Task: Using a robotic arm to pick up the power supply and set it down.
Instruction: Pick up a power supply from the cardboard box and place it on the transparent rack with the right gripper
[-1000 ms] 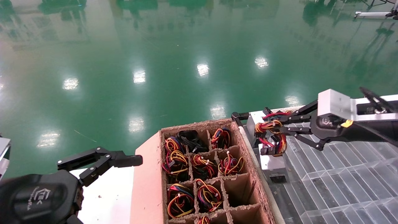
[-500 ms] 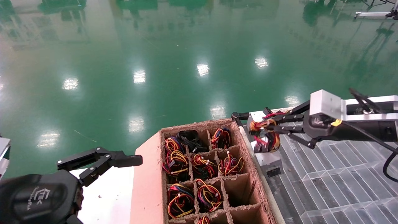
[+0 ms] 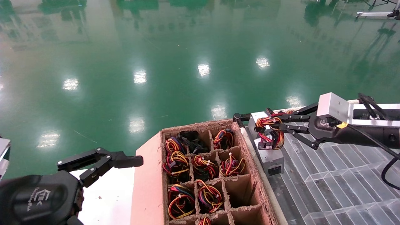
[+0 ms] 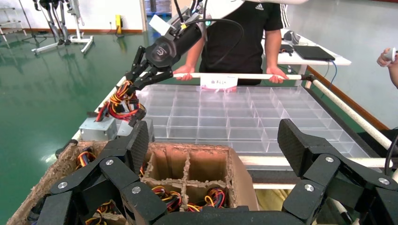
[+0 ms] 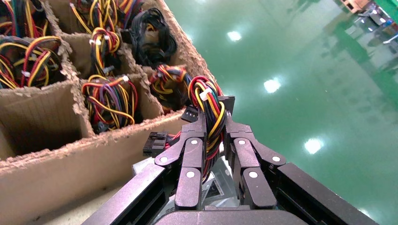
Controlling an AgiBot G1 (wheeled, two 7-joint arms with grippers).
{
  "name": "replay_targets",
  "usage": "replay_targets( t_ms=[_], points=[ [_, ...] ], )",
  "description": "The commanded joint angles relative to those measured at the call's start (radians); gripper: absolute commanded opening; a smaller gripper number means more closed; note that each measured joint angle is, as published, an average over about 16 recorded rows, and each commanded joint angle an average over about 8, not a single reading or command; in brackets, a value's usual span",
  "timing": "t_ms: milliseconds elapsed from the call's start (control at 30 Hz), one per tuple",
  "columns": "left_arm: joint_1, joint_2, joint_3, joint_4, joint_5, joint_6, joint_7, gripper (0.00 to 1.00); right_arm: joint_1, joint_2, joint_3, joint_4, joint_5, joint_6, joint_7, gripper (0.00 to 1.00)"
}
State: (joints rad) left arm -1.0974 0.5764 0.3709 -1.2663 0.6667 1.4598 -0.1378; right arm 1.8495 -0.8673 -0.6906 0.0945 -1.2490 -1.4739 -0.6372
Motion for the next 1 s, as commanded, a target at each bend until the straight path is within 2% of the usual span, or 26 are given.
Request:
replay_targets(
  t_ms=[33, 600, 667, 700, 900, 933, 967, 1000],
  points=[
    [0.000, 0.000, 0.000, 0.000, 0.000, 0.000, 0.000, 1.00, -0.004, -0.001, 0.003, -0.015, 0.004, 0.001, -0.013, 0.00],
    [0.000, 0.000, 0.000, 0.000, 0.000, 0.000, 0.000, 1.00, -0.053, 0.006, 0.028, -0.087, 0.039, 0.066, -0.087, 0.00],
    [0.000, 0.000, 0.000, 0.000, 0.000, 0.000, 0.000, 1.00, -0.058, 0.009, 0.030, -0.090, 0.042, 0.068, -0.095, 0.03],
    [0.000, 0.000, 0.000, 0.000, 0.000, 0.000, 0.000, 1.00, -0.061, 0.009, 0.031, -0.090, 0.044, 0.069, -0.098, 0.09],
    [0.000, 0.000, 0.000, 0.000, 0.000, 0.000, 0.000, 1.00, -0.068, 0.007, 0.034, -0.092, 0.048, 0.076, -0.110, 0.83],
    [0.000, 0.000, 0.000, 0.000, 0.000, 0.000, 0.000, 1.00, -0.068, 0.007, 0.034, -0.092, 0.049, 0.077, -0.111, 0.93],
    [0.000, 0.000, 0.000, 0.000, 0.000, 0.000, 0.000, 1.00, -0.069, 0.007, 0.034, -0.092, 0.050, 0.079, -0.112, 0.99],
    [0.000, 0.000, 0.000, 0.000, 0.000, 0.000, 0.000, 1.00, -0.069, 0.006, 0.035, -0.092, 0.050, 0.080, -0.113, 1.00]
  ],
)
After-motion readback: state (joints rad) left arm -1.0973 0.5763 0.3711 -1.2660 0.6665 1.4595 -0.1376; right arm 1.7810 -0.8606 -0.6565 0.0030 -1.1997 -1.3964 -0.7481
